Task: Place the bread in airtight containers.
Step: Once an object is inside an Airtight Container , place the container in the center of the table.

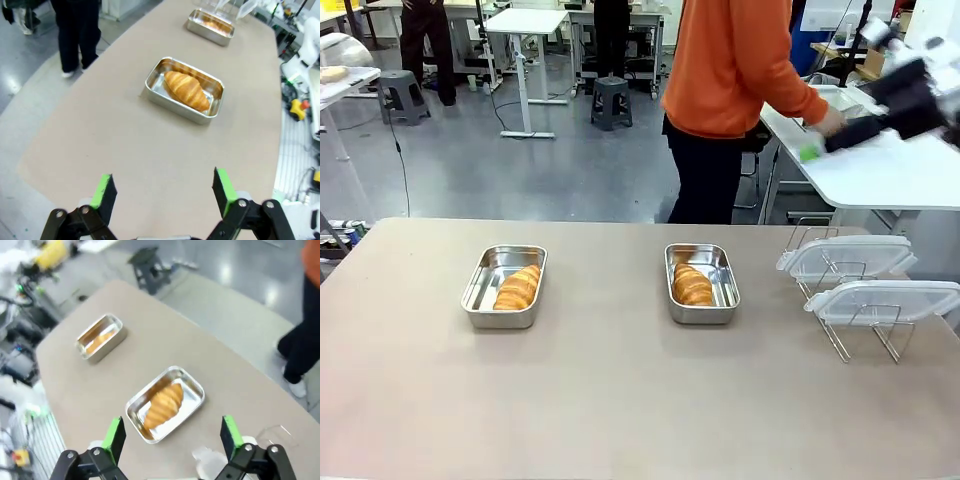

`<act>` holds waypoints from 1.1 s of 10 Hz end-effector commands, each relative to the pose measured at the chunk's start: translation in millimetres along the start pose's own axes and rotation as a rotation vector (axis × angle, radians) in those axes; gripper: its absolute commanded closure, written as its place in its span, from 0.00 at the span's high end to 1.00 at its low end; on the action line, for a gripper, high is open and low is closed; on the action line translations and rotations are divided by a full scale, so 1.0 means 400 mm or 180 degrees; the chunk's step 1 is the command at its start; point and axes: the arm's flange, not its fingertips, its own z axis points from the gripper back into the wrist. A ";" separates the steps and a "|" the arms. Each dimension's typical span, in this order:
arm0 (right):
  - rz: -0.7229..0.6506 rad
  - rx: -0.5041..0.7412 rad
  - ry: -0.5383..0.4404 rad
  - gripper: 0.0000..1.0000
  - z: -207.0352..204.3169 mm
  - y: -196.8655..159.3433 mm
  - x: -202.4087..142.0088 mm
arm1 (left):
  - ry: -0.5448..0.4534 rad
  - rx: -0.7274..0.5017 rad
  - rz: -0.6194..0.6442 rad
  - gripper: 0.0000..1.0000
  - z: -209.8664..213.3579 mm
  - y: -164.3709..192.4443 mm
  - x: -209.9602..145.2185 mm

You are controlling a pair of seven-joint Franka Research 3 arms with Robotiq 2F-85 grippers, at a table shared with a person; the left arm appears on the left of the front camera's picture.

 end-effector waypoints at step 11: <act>0.1199 0.0569 -0.0005 1.00 0.022 -0.081 -0.137 | 0.0045 0.0017 0.0041 1.00 0.001 -0.004 0.008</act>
